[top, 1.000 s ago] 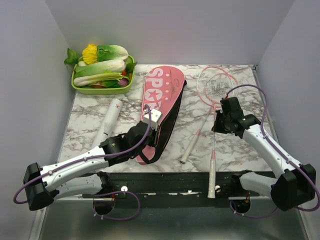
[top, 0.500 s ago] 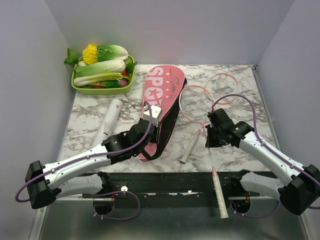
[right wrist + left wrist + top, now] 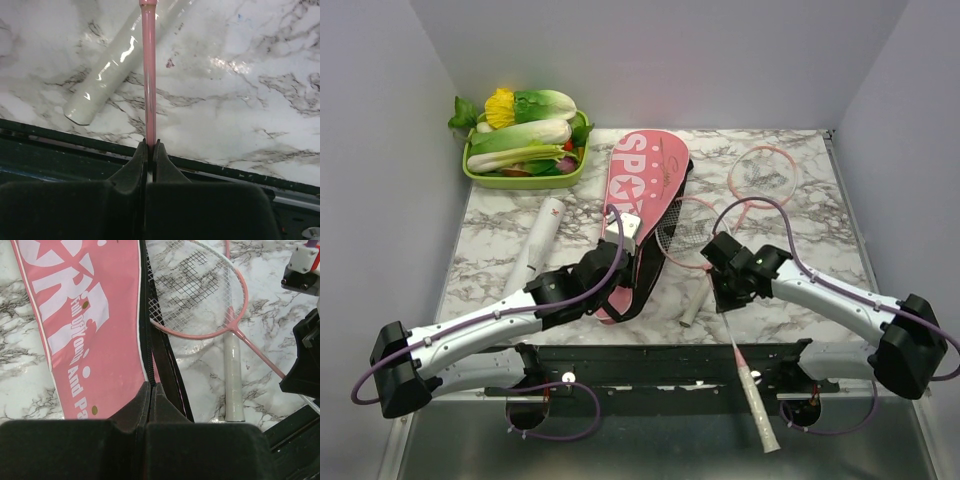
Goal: Pack up the badminton gear
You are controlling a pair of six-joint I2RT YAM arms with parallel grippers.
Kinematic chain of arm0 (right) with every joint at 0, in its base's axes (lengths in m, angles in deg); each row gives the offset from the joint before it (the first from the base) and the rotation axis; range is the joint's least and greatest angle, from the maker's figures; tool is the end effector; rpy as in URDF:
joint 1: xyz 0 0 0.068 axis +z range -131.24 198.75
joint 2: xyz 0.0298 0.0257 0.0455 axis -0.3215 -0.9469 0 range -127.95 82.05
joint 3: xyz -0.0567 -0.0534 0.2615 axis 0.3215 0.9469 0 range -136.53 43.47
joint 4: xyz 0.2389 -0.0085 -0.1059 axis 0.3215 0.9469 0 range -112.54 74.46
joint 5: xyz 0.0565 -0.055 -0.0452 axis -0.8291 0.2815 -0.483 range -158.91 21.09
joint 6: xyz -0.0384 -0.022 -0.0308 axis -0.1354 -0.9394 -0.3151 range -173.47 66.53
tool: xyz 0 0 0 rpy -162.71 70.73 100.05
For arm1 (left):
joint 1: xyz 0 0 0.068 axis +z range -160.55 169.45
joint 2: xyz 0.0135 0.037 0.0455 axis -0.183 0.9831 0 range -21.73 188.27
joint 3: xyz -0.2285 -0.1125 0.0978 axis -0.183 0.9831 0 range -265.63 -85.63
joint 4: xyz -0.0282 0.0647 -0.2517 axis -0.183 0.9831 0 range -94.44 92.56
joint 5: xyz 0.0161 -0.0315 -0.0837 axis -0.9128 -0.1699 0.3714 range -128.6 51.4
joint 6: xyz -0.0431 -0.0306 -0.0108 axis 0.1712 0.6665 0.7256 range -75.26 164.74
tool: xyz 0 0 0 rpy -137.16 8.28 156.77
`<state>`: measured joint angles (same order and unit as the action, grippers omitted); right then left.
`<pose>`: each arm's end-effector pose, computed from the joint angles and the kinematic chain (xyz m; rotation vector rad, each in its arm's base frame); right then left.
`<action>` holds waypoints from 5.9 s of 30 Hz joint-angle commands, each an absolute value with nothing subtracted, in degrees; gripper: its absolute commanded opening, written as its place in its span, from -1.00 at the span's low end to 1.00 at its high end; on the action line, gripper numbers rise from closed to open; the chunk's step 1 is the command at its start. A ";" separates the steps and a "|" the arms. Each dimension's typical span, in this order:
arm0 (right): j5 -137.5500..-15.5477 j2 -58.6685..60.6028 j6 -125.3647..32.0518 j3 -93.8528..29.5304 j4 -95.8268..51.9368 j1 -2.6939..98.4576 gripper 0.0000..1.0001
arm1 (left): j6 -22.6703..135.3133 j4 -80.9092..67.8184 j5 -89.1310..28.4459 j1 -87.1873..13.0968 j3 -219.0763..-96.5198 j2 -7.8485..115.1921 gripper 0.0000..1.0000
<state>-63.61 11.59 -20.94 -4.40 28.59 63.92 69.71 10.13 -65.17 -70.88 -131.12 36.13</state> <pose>0.1515 0.1477 0.2186 -0.2957 2.8435 0.1535 0.1257 -0.1885 0.2951 0.3316 1.9936 -0.4840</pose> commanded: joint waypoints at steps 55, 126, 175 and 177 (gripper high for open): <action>-73.03 12.34 -19.38 -3.30 11.74 73.15 0.35 | 77.17 -0.14 -59.78 -73.21 -119.38 38.30 -1.00; -59.07 -1.63 -1.88 -4.17 -14.37 83.18 0.11 | 81.48 -6.20 -54.69 -74.71 -111.47 33.55 -1.00; -71.19 -1.97 7.70 17.37 -42.05 81.86 -0.36 | 82.27 -15.87 -55.13 -74.71 -104.35 34.96 -1.00; -71.81 -2.94 8.49 17.63 -44.23 81.86 -0.37 | 82.45 -15.95 -55.04 -74.62 -104.09 34.43 -1.00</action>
<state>-68.77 -0.69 6.54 16.21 -38.53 82.00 81.30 -12.95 -56.36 -74.31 -104.96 35.96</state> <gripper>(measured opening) 0.324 0.010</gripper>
